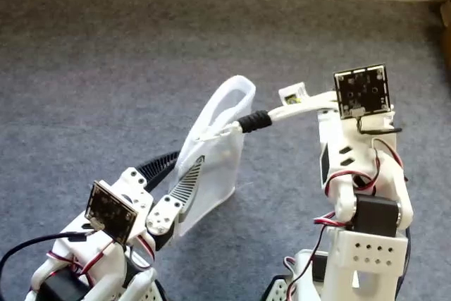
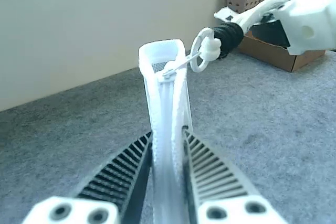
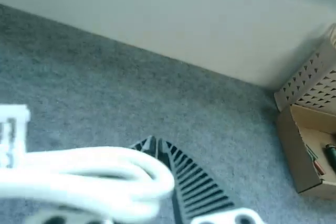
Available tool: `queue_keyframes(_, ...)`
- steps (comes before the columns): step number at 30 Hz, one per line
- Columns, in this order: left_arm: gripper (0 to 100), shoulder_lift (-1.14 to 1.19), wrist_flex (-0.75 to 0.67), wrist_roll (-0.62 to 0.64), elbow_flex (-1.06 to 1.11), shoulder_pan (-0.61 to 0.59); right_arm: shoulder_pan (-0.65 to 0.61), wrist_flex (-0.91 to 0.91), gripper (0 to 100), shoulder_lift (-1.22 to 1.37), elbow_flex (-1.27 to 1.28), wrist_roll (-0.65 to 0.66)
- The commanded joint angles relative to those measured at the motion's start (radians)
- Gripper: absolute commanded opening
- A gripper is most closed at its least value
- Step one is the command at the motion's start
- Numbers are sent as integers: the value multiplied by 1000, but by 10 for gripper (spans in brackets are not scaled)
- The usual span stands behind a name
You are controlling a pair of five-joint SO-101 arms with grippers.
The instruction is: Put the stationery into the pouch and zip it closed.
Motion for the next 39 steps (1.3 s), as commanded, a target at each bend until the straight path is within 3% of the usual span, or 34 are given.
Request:
queue_keyframes(1,4,-1,-3,6,-53,-42,31,-22,5,4,8,-8)
queue_keyframes(11,4,-1,-3,6,-53,-42,136,36,19,-1,12,-9)
queue_keyframes(16,4,-1,-3,5,-51,-42,77,228,173,-24,-54,-167)
queue_keyframes(24,4,-1,-3,5,-48,-44,-288,547,162,-269,-205,-190)
queue_keyframes(31,5,-1,-3,3,-47,-44,-687,572,177,-321,-203,-239)
queue_keyframes(39,5,-1,-5,3,-47,-44,-892,549,231,-197,-214,-255)
